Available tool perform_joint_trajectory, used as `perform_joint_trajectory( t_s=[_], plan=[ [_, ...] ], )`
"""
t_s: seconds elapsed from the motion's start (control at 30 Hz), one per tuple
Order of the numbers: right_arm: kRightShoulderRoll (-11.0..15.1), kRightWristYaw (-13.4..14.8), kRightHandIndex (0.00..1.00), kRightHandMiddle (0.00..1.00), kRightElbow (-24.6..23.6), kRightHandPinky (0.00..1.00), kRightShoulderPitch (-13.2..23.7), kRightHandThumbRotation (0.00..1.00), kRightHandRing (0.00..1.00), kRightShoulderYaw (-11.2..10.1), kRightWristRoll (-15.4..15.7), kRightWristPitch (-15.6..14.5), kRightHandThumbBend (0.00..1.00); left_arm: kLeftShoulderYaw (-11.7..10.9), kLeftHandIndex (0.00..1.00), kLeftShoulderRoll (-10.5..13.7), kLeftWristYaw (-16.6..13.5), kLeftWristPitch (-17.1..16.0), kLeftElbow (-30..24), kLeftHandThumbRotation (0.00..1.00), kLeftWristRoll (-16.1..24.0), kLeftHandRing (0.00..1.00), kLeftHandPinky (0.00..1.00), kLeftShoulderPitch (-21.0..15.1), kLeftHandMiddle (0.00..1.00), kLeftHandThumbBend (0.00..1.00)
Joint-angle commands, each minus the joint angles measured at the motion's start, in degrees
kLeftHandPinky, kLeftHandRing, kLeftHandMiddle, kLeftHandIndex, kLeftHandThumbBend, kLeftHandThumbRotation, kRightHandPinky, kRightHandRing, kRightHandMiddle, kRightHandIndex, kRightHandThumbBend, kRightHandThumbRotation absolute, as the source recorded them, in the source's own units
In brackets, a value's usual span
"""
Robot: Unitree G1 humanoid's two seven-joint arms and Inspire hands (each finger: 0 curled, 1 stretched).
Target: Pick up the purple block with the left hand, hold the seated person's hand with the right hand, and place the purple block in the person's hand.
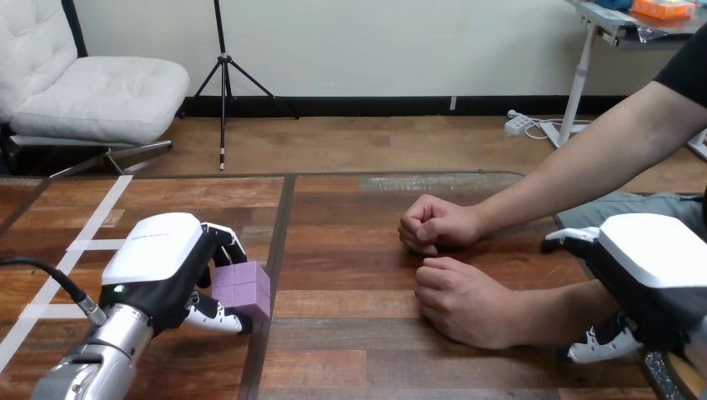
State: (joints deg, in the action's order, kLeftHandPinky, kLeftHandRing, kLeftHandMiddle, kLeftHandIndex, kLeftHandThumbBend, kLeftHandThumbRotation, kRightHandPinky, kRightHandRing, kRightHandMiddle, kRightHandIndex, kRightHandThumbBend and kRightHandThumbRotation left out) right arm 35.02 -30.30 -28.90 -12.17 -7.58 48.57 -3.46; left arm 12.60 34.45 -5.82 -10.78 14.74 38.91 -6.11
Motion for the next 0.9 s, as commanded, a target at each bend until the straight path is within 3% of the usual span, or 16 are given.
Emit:
perform_joint_trajectory(
  t_s=[0.0, 0.53, 0.87],
  plan=[
    [2.47, -2.65, 0.8, 0.83, -2.02, 0.78, 5.12, 0.07, 0.83, 1.05, 1.28, -1.1, 0.88, -0.87, 0.48, -0.36, -1.0, -0.21, -1.71, 0.0, 0.27, 0.44, 0.4, -2.73, 0.48, 0.73],
    [3.74, -8.97, 0.78, 0.8, 0.1, 0.75, 9.24, 0.0, 0.81, 4.92, 4.75, -3.35, 0.89, -1.2, 0.48, -0.32, -0.36, 0.18, -2.19, 0.0, 0.07, 0.44, 0.4, -2.58, 0.49, 0.73],
    [3.9, -11.09, 0.78, 0.81, 2.09, 0.77, 11.33, 0.0, 0.81, 6.92, 5.54, -3.72, 0.88, -1.42, 0.48, -0.3, -0.59, -0.28, -2.14, 0.0, -0.19, 0.44, 0.4, -2.32, 0.49, 0.73]
  ],
)
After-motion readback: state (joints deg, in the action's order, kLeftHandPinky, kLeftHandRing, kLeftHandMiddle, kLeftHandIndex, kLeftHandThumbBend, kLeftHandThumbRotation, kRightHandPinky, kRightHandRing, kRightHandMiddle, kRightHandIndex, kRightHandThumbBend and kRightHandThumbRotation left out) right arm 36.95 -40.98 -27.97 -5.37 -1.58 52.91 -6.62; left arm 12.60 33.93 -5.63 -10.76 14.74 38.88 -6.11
